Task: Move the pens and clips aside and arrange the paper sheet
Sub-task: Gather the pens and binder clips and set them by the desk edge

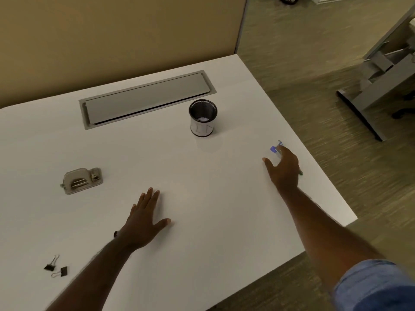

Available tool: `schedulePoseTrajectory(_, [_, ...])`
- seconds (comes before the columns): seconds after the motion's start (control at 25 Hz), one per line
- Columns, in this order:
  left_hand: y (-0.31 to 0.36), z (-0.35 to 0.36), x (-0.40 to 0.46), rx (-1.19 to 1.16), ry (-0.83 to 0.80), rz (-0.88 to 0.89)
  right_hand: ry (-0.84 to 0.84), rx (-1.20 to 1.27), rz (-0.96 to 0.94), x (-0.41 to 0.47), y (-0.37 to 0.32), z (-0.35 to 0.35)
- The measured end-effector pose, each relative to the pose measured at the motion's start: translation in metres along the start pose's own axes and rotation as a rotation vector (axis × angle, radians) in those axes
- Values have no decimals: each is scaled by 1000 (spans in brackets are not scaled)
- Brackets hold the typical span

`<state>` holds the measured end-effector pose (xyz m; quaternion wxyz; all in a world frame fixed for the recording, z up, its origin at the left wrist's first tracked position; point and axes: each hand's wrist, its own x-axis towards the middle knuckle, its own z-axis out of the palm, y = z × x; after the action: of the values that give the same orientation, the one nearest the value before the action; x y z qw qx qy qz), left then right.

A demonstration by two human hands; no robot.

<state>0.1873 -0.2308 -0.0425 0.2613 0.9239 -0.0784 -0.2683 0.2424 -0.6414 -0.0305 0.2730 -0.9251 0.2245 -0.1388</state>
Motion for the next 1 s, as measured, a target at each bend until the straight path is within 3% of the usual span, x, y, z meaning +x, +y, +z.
schedulePoseTrajectory(0.08, [-3, -11, -16, -16, 60, 27, -67, 17, -134, -38, -27, 17])
schedulePoseTrajectory(0.28, [-56, -33, -85, -58, 211, -46, -419, 76, -382, -170, -120, 74])
schedulePoseTrajectory(0.52, [-149, -41, -170, -151, 452, -290, -784, 19, -538, -263, -208, 117])
schedulePoseTrajectory(0.68, [-185, -41, -195, -92, 405, -334, -853, -133, -644, -280, -238, 136])
schedulePoseTrajectory(0.76, [-194, -41, -195, -87, 368, -318, -822, -141, -609, -286, -246, 139])
schedulePoseTrajectory(0.88, [-203, -45, -188, -86, 345, -252, -733, -180, -645, -300, -251, 141])
schedulePoseTrajectory(1.0, [-208, -49, -182, -23, 333, -133, -769, -162, -673, -321, -262, 146])
